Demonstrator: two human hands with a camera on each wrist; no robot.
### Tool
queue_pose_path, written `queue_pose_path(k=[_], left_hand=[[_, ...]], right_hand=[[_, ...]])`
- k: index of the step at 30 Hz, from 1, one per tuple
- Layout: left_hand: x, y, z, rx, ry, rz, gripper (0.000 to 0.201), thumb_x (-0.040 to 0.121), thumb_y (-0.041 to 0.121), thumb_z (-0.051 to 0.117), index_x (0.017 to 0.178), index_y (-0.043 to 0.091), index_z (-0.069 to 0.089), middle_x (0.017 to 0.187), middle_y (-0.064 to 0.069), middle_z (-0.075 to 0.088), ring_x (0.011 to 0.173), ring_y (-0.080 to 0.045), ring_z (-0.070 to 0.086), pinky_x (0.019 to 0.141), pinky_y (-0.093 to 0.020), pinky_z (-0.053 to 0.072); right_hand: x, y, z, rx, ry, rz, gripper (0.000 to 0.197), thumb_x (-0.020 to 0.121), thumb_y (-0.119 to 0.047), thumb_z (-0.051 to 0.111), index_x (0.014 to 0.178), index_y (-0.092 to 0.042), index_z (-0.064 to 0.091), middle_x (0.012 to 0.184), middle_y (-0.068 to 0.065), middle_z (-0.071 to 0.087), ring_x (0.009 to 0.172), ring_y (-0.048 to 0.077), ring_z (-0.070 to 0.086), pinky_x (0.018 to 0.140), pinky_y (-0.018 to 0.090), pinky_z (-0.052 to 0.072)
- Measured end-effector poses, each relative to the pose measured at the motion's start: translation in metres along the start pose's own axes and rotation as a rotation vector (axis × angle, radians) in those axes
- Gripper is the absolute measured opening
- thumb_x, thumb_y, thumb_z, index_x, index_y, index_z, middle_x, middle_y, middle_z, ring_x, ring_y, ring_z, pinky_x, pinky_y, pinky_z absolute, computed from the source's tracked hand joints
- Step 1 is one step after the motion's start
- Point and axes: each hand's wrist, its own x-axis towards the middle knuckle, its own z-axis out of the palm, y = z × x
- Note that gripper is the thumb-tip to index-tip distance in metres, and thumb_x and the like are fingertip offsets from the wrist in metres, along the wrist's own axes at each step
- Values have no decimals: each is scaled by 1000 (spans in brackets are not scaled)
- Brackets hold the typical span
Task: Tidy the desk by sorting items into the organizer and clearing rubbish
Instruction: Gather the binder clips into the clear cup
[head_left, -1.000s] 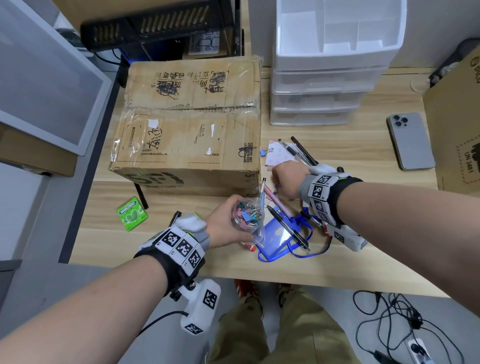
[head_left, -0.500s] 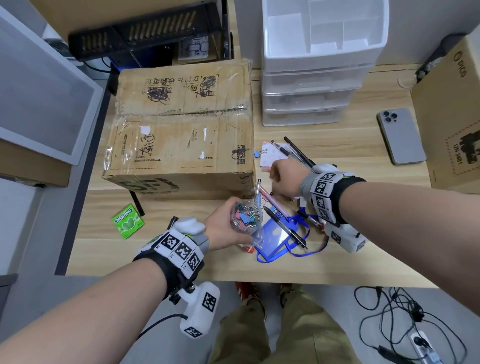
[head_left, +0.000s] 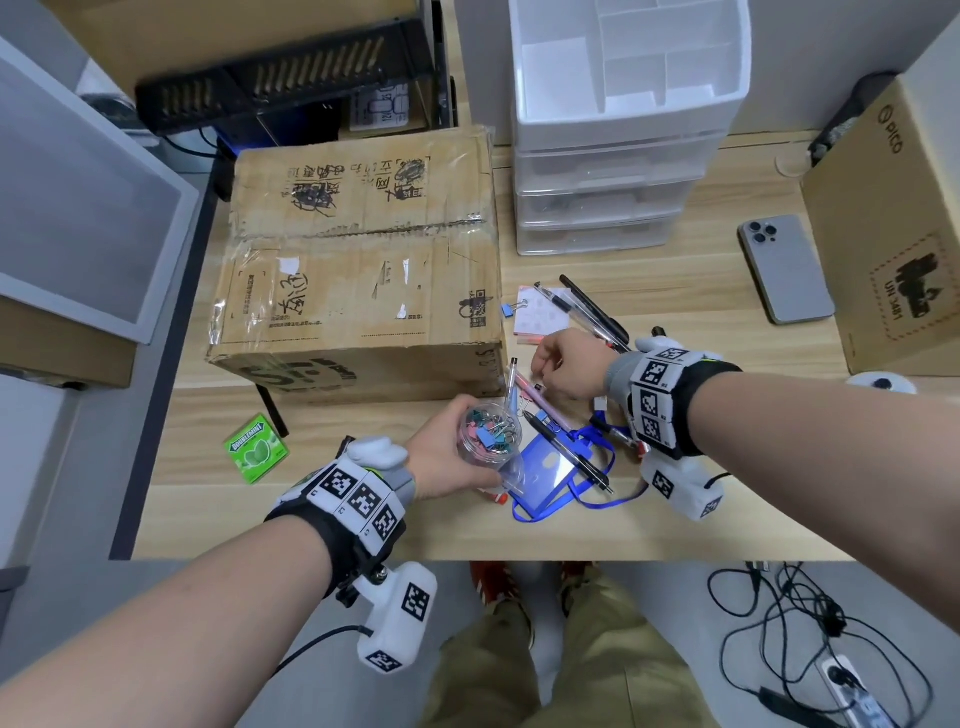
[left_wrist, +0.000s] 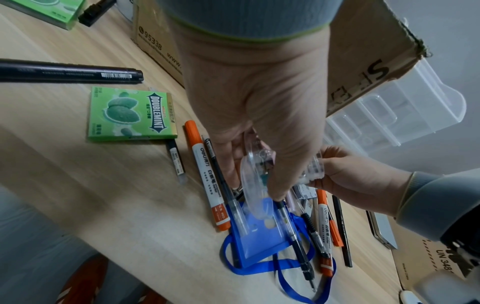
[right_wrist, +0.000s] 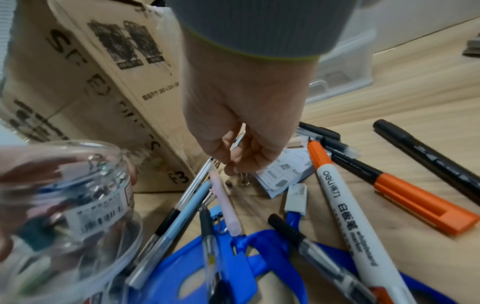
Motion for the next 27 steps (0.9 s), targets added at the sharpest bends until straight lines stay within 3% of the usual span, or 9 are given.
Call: queue_pose_path(k=[3, 6, 10, 15, 19, 22, 27], left_hand=[[0, -4, -1, -3, 2, 4, 71, 64, 5, 89, 122, 15, 48, 99, 8, 68, 76, 10, 64, 68, -7, 47], [-1, -8, -1, -7, 1, 2, 73, 63, 6, 89, 122, 16, 48, 103, 3, 69, 79, 6, 66, 71, -9, 49], [-3, -9, 0, 4, 11, 4, 74, 63, 7, 90, 123, 17, 49, 102, 8, 68, 79, 9, 64, 71, -6, 48], [-6, -10, -1, 5, 17, -1, 75, 62, 7, 90, 124, 16, 49, 99, 12, 67, 76, 14, 62, 69, -6, 47], [-6, -9, -3, 10, 14, -6, 76, 62, 8, 91, 124, 18, 49, 102, 10, 68, 82, 8, 64, 71, -7, 48], [-5, -9, -4, 19, 23, -15, 75, 62, 9, 91, 124, 18, 49, 104, 7, 68, 85, 2, 65, 72, -6, 48], [-1, -10, -4, 10, 18, -30, 73, 63, 6, 89, 123, 20, 48, 100, 10, 67, 75, 13, 63, 67, -4, 46]], right_hand=[[2, 2, 4, -174, 25, -44, 31, 77, 2, 55, 99, -17, 67, 93, -3, 64, 85, 17, 62, 78, 29, 55], [4, 5, 8, -342, 26, -53, 34, 73, -2, 61, 99, -24, 66, 99, -3, 58, 83, 16, 62, 79, 34, 58], [5, 10, 11, -463, 38, -70, 35, 72, -4, 66, 99, -25, 67, 104, -4, 55, 86, 17, 62, 81, 34, 58], [6, 9, 12, -518, 82, -54, 21, 78, -10, 63, 92, -26, 65, 99, -3, 56, 82, 19, 61, 77, 36, 57], [9, 7, 13, -573, 97, -19, 18, 77, -11, 61, 81, -29, 63, 90, -5, 61, 76, 17, 61, 69, 32, 56], [13, 4, 14, -623, 137, -4, 14, 77, -16, 62, 84, -28, 65, 84, -3, 64, 73, 18, 60, 65, 28, 54], [18, 4, 17, -663, 145, -35, 20, 78, -23, 62, 95, -27, 55, 84, -2, 65, 77, 21, 59, 69, 31, 51]])
